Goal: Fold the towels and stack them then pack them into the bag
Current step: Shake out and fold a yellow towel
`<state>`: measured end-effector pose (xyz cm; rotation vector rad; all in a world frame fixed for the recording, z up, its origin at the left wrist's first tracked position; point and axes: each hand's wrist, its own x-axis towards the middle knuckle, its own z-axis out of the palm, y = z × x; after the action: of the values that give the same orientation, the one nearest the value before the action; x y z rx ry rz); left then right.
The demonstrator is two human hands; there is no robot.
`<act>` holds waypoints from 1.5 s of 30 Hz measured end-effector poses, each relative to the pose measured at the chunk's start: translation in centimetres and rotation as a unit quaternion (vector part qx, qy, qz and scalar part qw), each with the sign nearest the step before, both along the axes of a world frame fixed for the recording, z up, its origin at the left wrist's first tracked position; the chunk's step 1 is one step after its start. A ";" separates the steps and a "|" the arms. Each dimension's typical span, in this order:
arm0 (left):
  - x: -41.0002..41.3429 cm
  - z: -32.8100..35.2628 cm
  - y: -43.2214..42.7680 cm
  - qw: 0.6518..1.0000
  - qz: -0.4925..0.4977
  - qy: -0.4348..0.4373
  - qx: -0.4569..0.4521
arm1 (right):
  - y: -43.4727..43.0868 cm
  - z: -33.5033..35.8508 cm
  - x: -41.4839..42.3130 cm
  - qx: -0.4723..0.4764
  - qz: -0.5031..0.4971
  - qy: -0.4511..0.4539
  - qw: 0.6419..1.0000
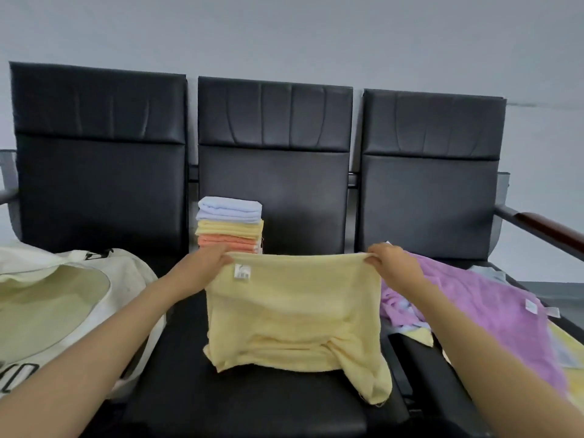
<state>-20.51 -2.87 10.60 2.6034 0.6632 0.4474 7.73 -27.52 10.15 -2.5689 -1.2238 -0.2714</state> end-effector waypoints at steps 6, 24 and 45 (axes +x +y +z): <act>-0.3 3.6 -0.2 0.994 -0.035 -0.077 -0.074 | -1.0 5.0 -0.6 0.234 -0.014 0.145 0.961; -1.6 7.2 -0.3 0.993 -0.034 -0.109 -0.018 | -2.5 8.6 -0.2 0.393 0.009 0.271 0.879; 4.8 9.1 4.5 0.858 0.070 -0.404 -0.308 | 4.9 9.8 2.0 0.464 0.084 0.456 0.755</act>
<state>-15.70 1.66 19.68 1.5551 0.5580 1.0819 9.76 -22.66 19.94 -1.3570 -0.6334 0.3313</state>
